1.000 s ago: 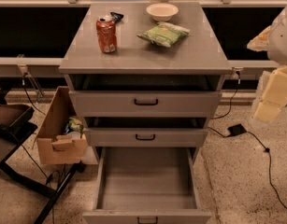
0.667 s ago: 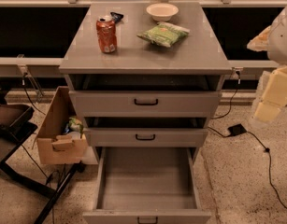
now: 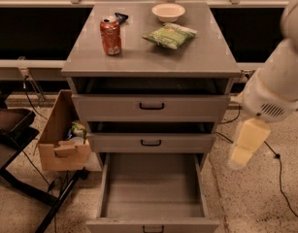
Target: Close bottom drawer
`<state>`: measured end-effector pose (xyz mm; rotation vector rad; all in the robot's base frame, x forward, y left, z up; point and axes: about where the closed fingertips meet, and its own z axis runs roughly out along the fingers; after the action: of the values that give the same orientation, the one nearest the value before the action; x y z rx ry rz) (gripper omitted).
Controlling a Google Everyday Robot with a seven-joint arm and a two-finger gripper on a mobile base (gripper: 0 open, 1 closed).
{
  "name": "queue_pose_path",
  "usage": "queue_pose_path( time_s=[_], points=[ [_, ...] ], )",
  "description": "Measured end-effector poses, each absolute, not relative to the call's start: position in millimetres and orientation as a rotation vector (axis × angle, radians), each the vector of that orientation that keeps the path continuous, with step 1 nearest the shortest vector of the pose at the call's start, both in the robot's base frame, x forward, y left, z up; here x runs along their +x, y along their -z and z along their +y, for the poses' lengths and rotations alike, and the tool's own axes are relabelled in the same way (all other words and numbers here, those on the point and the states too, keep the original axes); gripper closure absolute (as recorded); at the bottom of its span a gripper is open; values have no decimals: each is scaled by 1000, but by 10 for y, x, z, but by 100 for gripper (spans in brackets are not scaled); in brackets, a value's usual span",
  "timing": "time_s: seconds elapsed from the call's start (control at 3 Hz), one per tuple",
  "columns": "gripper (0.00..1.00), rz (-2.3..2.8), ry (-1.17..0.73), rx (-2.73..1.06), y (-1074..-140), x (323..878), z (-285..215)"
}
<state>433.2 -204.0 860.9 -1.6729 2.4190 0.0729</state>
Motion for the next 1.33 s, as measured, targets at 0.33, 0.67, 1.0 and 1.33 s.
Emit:
queue_pose_path(
  time_s=[0.33, 0.67, 1.0, 1.33],
  points=[
    [0, 2520, -138, -1682, -7955, 4296, -1953],
    [0, 2641, -147, -1643, -7284, 4343, -1831],
    [0, 2712, -162, -1552, -6717, 4400, -1659],
    [0, 2713, -163, -1552, -6713, 4400, -1659]
  ],
)
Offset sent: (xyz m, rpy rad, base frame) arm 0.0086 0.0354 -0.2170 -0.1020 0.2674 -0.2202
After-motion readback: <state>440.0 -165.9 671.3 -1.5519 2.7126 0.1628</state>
